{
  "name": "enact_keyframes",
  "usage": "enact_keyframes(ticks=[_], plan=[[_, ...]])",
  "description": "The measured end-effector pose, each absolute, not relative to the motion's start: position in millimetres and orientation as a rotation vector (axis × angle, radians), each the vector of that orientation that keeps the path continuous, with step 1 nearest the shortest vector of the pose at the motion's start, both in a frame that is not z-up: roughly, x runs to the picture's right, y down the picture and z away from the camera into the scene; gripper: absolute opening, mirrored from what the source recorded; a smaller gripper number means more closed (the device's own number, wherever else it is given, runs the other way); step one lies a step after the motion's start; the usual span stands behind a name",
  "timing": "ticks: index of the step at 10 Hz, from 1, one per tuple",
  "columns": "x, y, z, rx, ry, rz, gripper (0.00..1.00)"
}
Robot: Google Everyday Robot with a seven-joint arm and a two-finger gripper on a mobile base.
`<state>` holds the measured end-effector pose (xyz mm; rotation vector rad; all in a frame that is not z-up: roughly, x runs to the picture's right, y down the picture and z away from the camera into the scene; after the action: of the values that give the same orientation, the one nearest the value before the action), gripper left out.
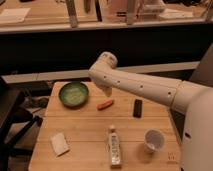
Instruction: Pick up the ceramic bowl
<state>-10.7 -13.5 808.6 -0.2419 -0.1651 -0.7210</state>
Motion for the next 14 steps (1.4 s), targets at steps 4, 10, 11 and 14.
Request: enact_keyframes(ticks=[4, 10, 11, 14], plan=[[-22.6, -14.1, 829.1, -0.233, -0.202, -0.752, 0.80], [-38.1, -14.6, 853.2, -0.227, -0.241, -0.781, 0.80], [-47.2, -14.7, 857.1, -0.226, -0.253, -0.790, 0.80], [-50.4, -10.3, 871.0, -0.232, -0.274, -0.801, 0.80]])
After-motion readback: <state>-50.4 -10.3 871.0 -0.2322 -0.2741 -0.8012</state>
